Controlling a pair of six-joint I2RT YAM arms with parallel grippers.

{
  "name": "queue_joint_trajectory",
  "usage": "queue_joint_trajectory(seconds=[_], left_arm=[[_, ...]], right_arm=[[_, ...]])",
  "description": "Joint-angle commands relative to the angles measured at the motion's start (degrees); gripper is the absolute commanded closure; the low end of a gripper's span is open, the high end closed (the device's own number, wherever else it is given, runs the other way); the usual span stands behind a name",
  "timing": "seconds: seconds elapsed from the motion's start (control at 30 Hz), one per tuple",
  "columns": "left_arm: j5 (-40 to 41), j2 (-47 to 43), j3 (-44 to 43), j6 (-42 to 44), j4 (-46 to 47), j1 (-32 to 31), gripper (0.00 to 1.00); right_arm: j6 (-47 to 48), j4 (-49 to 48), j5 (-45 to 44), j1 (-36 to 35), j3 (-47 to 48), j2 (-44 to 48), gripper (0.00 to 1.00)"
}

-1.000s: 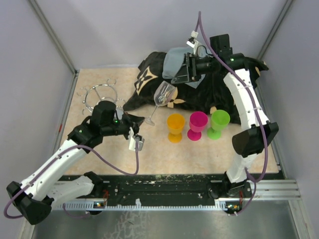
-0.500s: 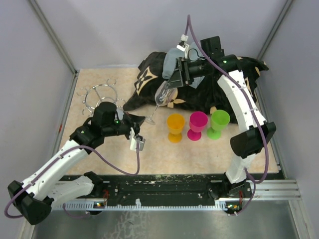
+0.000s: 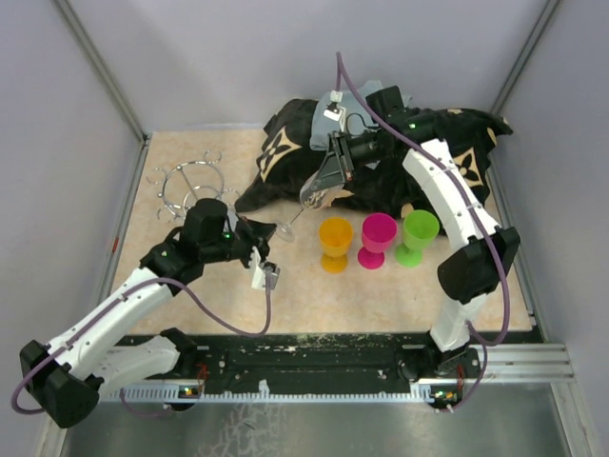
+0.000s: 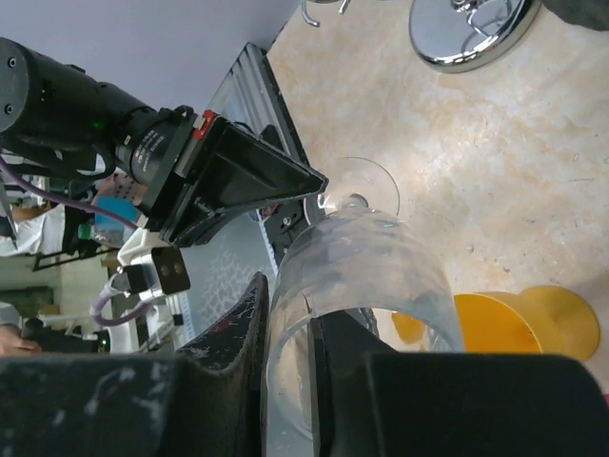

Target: Take the wine glass off the wine glass rack

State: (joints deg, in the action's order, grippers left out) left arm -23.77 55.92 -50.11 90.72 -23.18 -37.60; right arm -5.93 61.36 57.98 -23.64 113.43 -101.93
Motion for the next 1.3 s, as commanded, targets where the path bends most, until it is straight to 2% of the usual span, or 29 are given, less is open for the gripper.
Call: queue_joint_trajectory(seconds=[0.0,0.07,0.1,0.27,0.37,0.5,0.6,0.7,0.83,0.97,1.1,1.17,1.27], left_arm=[[0.8,-0.7,-0.5,1.6,11.8,-0.5,1.0],[1.3,-1.2,0.4,1.7,13.6,-0.5,1.0],[1.8,-1.3,0.8,1.5,14.6,-0.5,0.95],[6.5,-0.5,-1.0,-5.7,19.3,-0.5,0.33],[10.8,1.5,-5.4,-15.3,21.5,-0.5,0.18],[19.0,5.5,-13.8,-31.0,22.1,-0.5,0.18],[24.4,9.9,-22.4,-41.7,18.3,-0.5,0.21],[28.5,16.2,-34.4,-53.1,13.1,-0.4,0.21],[35.1,23.8,-48.4,-65.6,7.0,1.1,0.21],[38.2,31.2,-61.0,-77.7,-2.2,7.5,0.22],[34.5,38.8,-73.4,-92.1,-16.1,18.6,0.24],[32.9,40.4,-75.5,-95.1,-19.7,21.7,0.25],[32.8,38.6,-72.2,-95.5,-18.9,23.0,0.22]], right_arm=[[2.7,0.2,2.2,-2.0,-1.0,2.2,1.0],[2.7,-0.2,2.7,-2.0,-0.5,3.0,1.0],[2.6,-0.5,2.9,-2.0,0.2,3.3,1.0],[0.6,-1.7,2.6,-1.0,5.4,4.1,1.0],[-1.8,-2.8,-1.2,1.9,9.1,4.5,1.0],[-6.8,-7.4,-8.1,8.3,9.8,6.5,1.0],[-9.4,-10.2,-16.4,12.2,9.5,8.9,1.0],[-10.8,-11.1,-24.3,13.3,9.7,9.4,1.0],[-12.7,-12.4,-26.7,13.2,10.0,10.3,1.0],[-10.4,-7.4,-33.4,10.6,14.7,10.4,1.0],[-8.1,-1.6,-40.8,4.0,20.3,8.6,1.0],[-8.0,-0.6,-44.2,-0.1,21.3,8.0,1.0],[-8.5,-0.4,-48.6,-6.2,21.6,7.8,1.0]])
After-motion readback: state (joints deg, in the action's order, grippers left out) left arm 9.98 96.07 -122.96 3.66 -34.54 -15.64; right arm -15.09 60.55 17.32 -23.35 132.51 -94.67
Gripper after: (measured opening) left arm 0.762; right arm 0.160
